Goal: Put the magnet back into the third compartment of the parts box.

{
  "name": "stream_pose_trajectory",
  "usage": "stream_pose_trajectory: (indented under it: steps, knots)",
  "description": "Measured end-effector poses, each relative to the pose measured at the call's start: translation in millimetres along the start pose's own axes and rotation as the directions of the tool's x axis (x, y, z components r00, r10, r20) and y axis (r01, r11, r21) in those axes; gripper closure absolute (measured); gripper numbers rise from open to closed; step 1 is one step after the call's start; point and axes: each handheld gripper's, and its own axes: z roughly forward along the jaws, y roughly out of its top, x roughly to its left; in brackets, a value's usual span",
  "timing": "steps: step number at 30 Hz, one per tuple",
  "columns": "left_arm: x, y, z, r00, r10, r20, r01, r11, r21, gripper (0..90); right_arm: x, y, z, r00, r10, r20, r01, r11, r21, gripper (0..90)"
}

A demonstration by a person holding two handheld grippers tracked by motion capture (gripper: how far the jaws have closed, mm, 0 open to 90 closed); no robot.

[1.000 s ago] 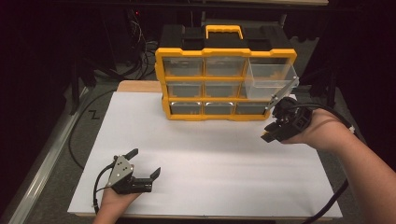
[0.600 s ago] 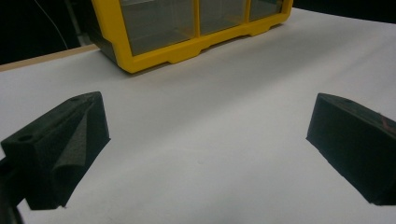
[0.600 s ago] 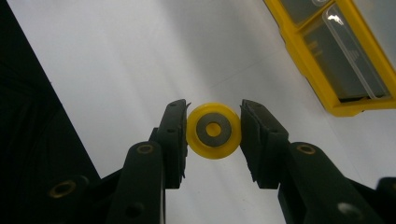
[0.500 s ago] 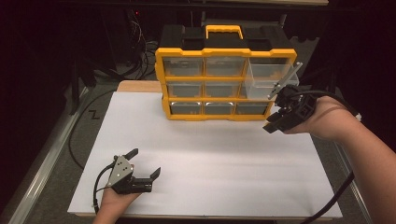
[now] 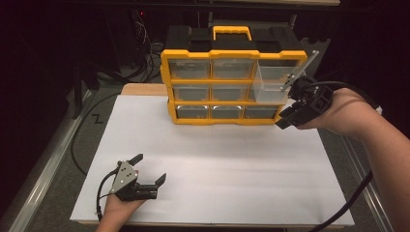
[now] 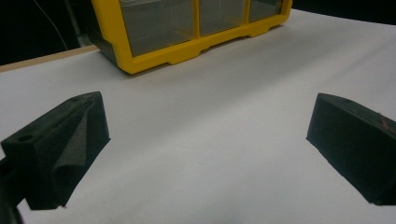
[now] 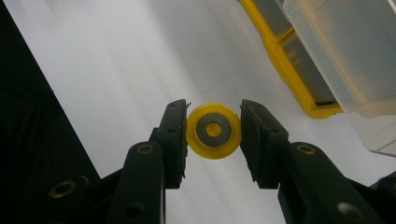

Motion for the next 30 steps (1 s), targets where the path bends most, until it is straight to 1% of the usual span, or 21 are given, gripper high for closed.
stream_pose_trajectory:
  steps: [8, 16, 17, 30]
  knots:
    - [-0.3, -0.1, 0.2, 1.0, -0.001, 0.002, 0.001, 1.0, 0.001, 0.1, -2.8, 4.8, -7.6, 1.0, 0.006, 0.005, -0.006, 1.0, 0.013, 64.9]
    - [-0.1, -0.2, 0.7, 1.0, 0.002, 0.004, -0.002, 1.0, 0.005, 0.1, -4.4, 12.0, -18.7, 0.9998, -0.005, 0.018, 0.004, 1.0, 0.018, 64.9]
    - [-0.1, -0.2, 0.6, 1.0, 0.001, 0.004, -0.002, 1.0, 0.005, 0.1, -4.9, 13.0, -20.5, 0.9998, 0.001, 0.019, -0.002, 1.0, 0.02, 64.9]
    - [-0.3, -0.6, 1.3, 1.0, 0.002, 0.006, -0.002, 1.0, 0.006, 0.1, -10.4, 21.6, -31.3, 0.9995, 0.004, 0.033, -0.005, 1.0, 0.028, 64.9]
